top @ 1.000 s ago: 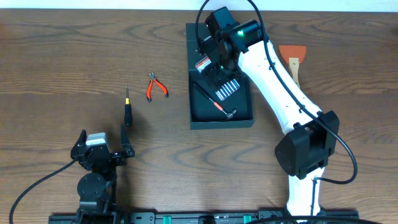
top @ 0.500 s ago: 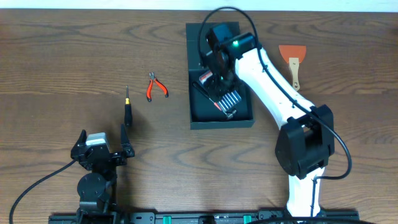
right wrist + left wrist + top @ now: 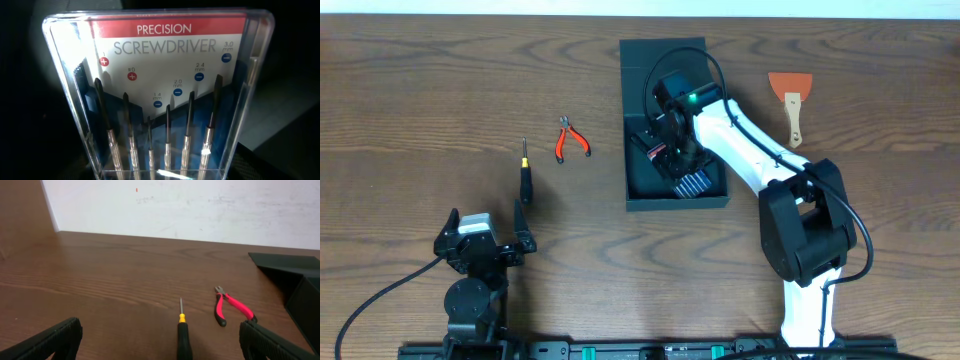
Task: Pack container
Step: 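Lower the case into the box and open the right gripper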
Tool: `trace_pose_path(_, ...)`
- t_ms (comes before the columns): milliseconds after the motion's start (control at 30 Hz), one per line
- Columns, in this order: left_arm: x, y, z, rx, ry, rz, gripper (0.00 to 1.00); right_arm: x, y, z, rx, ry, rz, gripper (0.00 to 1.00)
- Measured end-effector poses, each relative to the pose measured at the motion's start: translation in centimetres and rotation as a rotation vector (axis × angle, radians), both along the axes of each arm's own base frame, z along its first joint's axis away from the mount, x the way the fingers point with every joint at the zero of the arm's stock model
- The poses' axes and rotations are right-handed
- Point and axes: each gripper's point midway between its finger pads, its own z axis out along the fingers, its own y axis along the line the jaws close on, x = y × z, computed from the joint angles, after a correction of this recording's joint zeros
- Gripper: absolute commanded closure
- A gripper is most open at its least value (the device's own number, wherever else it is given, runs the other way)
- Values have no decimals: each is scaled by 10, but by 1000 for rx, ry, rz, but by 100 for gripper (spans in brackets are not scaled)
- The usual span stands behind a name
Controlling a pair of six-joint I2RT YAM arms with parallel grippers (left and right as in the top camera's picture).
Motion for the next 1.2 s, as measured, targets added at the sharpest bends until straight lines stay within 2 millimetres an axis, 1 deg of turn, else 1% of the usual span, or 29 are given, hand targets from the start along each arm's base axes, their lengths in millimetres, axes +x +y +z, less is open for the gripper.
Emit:
trace_pose_path(167,0,0,0,0,0,0,1,0,0,-4,2,-3,-3,33)
trace_pose_path(267,0,0,0,0,0,0,1,0,0,-5,3,-4,-4,30)
trace_pose_path(300,0,0,0,0,0,0,1,0,0,-5,3,-5,-4,27)
trace_pose_path(467,0,0,0,0,0,0,1,1,1,-5,5,-7,-7,23)
trace_pose_path(767,0,0,0,0,0,0,1,2,2,-5,10,-13,-7,22)
trace_pose_path(867,0,0,0,0,0,0,2,3,2,0,9,-11,-7,23)
trace_pose_path(933,0,0,0,0,0,0,1,9,4,11,11,-19,-8,23)
trace_pose_path(967,0,0,0,0,0,0,1,15,6,19,16,-35,-11,24)
trace_pose_path(1033,0,0,0,0,0,0,1,31,9,44,22,-83,-17,24)
trace_pose_path(1133,0,0,0,0,0,0,1,57,5,94,23,-181,-57,20)
trace_pose_path(1200,0,0,0,0,0,1,2,74,-8,135,18,-265,-113,19)
